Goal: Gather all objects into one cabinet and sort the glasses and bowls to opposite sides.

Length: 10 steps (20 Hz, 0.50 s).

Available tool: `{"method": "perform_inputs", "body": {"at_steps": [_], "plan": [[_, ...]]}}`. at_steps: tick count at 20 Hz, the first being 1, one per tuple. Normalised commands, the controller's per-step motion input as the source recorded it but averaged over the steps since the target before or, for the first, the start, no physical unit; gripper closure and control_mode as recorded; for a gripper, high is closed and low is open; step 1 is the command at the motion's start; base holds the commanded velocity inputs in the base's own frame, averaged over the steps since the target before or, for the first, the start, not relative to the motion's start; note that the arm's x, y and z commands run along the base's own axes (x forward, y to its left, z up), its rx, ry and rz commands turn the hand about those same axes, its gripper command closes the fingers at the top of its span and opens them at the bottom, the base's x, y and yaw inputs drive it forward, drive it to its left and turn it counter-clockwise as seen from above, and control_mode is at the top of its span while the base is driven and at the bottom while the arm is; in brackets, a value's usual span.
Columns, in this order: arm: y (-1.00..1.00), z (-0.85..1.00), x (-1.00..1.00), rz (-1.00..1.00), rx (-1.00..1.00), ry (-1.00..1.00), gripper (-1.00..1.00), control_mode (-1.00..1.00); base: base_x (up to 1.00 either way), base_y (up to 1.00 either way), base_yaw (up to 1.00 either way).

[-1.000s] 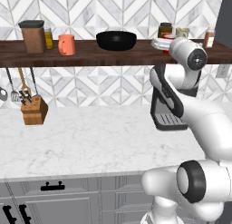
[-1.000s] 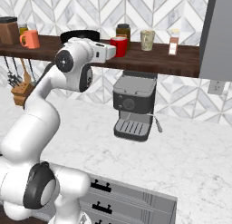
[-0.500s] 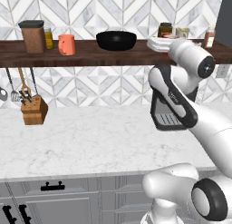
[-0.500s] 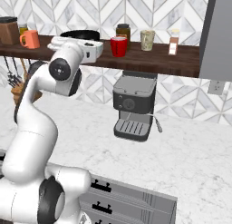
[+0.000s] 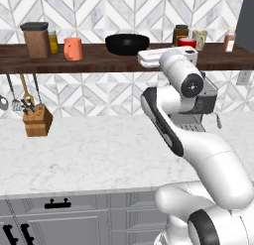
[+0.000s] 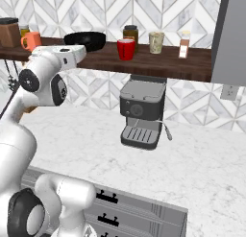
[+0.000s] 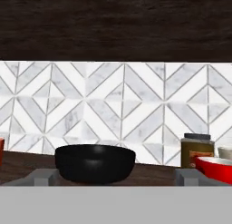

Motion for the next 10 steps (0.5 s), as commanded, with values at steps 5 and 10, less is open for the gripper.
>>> {"method": "perform_inputs", "body": {"at_steps": [5, 10], "plan": [[0.42, 0.00, -0.15, -0.05, -0.04, -0.08, -1.00, -1.00, 0.00, 0.00, 0.00], [0.22, 0.00, -0.09, 0.00, 0.00, -0.01, -1.00, -1.00, 0.00, 0.00, 0.00]]}}
